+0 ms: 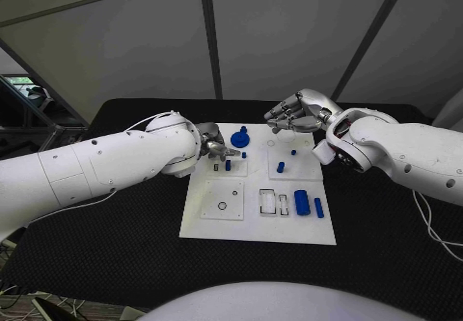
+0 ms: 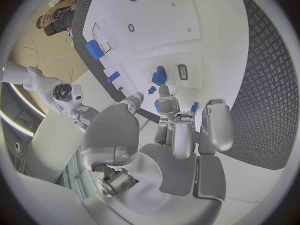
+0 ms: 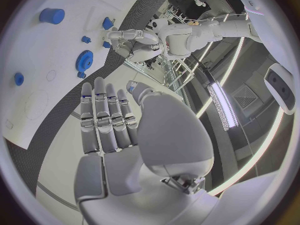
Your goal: Assemble the parts on the task board
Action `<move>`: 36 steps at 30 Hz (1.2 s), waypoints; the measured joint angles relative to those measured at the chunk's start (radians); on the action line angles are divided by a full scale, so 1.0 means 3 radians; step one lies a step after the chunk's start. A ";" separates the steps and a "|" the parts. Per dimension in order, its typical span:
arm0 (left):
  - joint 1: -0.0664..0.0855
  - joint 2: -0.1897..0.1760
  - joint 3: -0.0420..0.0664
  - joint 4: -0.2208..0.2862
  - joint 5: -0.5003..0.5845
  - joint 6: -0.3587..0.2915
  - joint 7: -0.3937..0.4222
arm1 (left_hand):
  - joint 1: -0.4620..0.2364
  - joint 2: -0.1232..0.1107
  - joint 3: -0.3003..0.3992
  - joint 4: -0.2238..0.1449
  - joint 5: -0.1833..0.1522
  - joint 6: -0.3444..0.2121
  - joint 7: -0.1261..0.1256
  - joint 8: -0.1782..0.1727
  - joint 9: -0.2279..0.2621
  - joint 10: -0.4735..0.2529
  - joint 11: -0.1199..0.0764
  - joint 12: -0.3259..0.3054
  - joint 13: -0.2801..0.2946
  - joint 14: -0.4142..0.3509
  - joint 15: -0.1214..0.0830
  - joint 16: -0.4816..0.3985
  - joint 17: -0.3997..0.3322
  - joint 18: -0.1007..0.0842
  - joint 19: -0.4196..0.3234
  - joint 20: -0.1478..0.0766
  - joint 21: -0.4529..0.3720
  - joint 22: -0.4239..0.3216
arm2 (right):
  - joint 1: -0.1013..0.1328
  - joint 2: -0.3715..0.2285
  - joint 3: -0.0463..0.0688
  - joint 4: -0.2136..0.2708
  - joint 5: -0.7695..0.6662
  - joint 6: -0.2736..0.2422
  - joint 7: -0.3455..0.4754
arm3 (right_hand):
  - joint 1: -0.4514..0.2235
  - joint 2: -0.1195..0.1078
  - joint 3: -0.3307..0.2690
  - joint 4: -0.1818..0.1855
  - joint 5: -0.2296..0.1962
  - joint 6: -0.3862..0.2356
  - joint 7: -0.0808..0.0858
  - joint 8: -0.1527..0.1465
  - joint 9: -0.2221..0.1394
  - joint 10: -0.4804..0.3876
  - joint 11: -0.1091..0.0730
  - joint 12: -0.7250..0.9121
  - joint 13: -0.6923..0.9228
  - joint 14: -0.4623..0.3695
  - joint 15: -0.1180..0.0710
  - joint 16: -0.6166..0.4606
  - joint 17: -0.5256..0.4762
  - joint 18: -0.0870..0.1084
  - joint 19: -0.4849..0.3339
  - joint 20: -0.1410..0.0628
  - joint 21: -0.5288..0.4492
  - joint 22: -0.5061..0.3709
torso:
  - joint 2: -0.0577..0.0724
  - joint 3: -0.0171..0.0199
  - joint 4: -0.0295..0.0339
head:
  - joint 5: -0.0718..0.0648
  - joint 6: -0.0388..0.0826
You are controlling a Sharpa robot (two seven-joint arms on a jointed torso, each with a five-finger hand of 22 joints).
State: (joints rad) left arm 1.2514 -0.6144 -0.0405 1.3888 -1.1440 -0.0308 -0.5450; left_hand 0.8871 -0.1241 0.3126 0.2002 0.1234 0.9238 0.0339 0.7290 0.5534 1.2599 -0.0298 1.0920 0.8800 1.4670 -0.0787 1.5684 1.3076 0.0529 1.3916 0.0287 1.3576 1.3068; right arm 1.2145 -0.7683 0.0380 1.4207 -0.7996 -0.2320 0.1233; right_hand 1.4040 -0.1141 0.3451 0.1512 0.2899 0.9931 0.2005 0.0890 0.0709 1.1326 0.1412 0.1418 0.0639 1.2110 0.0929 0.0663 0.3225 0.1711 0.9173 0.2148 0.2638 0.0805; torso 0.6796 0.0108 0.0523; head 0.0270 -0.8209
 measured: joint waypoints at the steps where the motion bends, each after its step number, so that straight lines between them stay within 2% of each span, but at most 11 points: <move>1: 0.0000 0.0012 0.0006 -0.0017 0.0001 0.0003 0.0000 | 0.0025 0.0024 -0.0015 0.0003 0.0000 0.0000 0.0000 0.0000 0.0000 0.0000 0.0000 0.0000 -0.0003 0.0000 0.0000 0.0000 0.0000 0.0000 0.0000 0.0000 -0.0009 0.0000 | 0.0000 0.0003 0.0000 -0.0001 0.0000 0.0001 0.0000 | 0.0000 0.0000 0.0000 0.0000 0.0000 0.0000 0.0000 0.0000 0.0000 0.0000 0.0000 0.0000 0.0000 0.0000 0.0000 0.0000 0.0000 0.0000 0.0000 0.0000 0.0000 0.0000 | 0.0000 0.0001 -0.0001 | 0.0000 -0.0002; 15: 0.0003 0.0105 0.0020 -0.0192 0.0004 0.0150 -0.0002 | 0.0150 0.0089 -0.0053 -0.0011 0.0000 0.0000 0.0000 0.0000 -0.0021 0.0000 0.0000 0.0000 -0.0038 0.0000 0.0000 0.0000 0.0000 0.0000 0.0000 0.0000 -0.0028 -0.0012 | -0.0001 0.0016 0.0000 -0.0014 0.0000 0.0008 0.0000 | 0.0000 0.0000 0.0000 0.0000 0.0000 0.0000 0.0000 0.0000 0.0000 0.0000 0.0000 0.0000 0.0000 0.0000 0.0000 0.0000 0.0000 0.0000 0.0000 0.0000 0.0000 0.0000 | -0.0001 0.0004 -0.0001 | -0.0012 -0.0025; 18: 0.0003 0.0117 0.0020 -0.0213 -0.0001 0.0192 -0.0002 | 0.0164 0.0077 -0.0063 -0.0020 0.0000 0.0000 0.0000 0.0000 -0.0025 0.0000 0.0000 0.0000 -0.0043 0.0000 0.0000 0.0000 0.0000 0.0000 0.0000 0.0000 -0.0040 -0.0012 | -0.0001 0.0016 0.0000 -0.0016 0.0000 0.0010 0.0000 | 0.0000 0.0000 0.0000 0.0000 0.0000 0.0000 0.0000 0.0000 0.0000 0.0000 0.0000 0.0000 0.0000 0.0000 0.0000 0.0000 0.0000 0.0000 0.0000 0.0000 0.0000 0.0000 | -0.0002 0.0003 -0.0001 | -0.0013 -0.0030; 28: 0.0003 0.0156 0.0020 -0.0246 -0.0013 0.0319 -0.0006 | 0.0194 0.0107 -0.0063 -0.0020 0.0000 0.0000 0.0000 0.0000 -0.0029 -0.0013 0.0011 0.0000 -0.0042 0.0000 0.0000 0.0000 0.0000 0.0000 0.0000 0.0000 -0.0039 -0.0012 | -0.0001 0.0019 0.0000 -0.0019 0.0000 0.0020 0.0000 | 0.0000 0.0000 0.0011 -0.0011 0.0000 0.0000 0.0000 0.0000 -0.0001 0.0000 0.0000 0.0000 0.0000 0.0000 0.0000 0.0000 -0.0003 0.0000 0.0000 0.0000 0.0000 -0.0005 | -0.0002 0.0001 0.0002 | -0.0020 -0.0043; 36: 0.0003 0.0181 0.0020 -0.0267 -0.0024 0.0395 -0.0009 | 0.0251 0.0129 -0.0072 -0.0029 0.0000 0.0000 0.0000 0.0000 -0.0038 -0.0024 0.0000 0.0000 -0.0052 0.0000 0.0000 0.0000 0.0000 0.0000 0.0000 0.0000 -0.0039 -0.0016 | -0.0001 0.0024 0.0000 -0.0021 0.0000 0.0024 0.0000 | 0.0000 0.0000 0.0011 -0.0011 0.0000 0.0000 0.0000 0.0000 -0.0001 0.0000 0.0000 0.0000 0.0000 0.0000 0.0000 0.0000 -0.0003 0.0000 0.0000 0.0000 0.0000 -0.0004 | -0.0002 0.0000 0.0002 | -0.0026 -0.0091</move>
State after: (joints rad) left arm 1.2524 -0.5600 -0.0344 1.3086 -1.1512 0.0878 -0.5476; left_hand 0.9625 -0.0854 0.2910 0.1915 0.1234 0.9238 0.0339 0.7289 0.5421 1.2528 -0.0298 1.0919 0.8644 1.4670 -0.0787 1.5683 1.3076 0.0529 1.3916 0.0288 1.3458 1.3021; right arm 1.2143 -0.7611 0.0380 1.4144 -0.7998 -0.2249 0.1233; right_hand 1.4040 -0.1141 0.3483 0.1478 0.2899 0.9930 0.2005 0.0890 0.0707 1.1326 0.1412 0.1418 0.0639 1.2111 0.0929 0.0663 0.3216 0.1711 0.9173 0.2148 0.2639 0.0792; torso 0.6791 0.0109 0.0530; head 0.0193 -0.8481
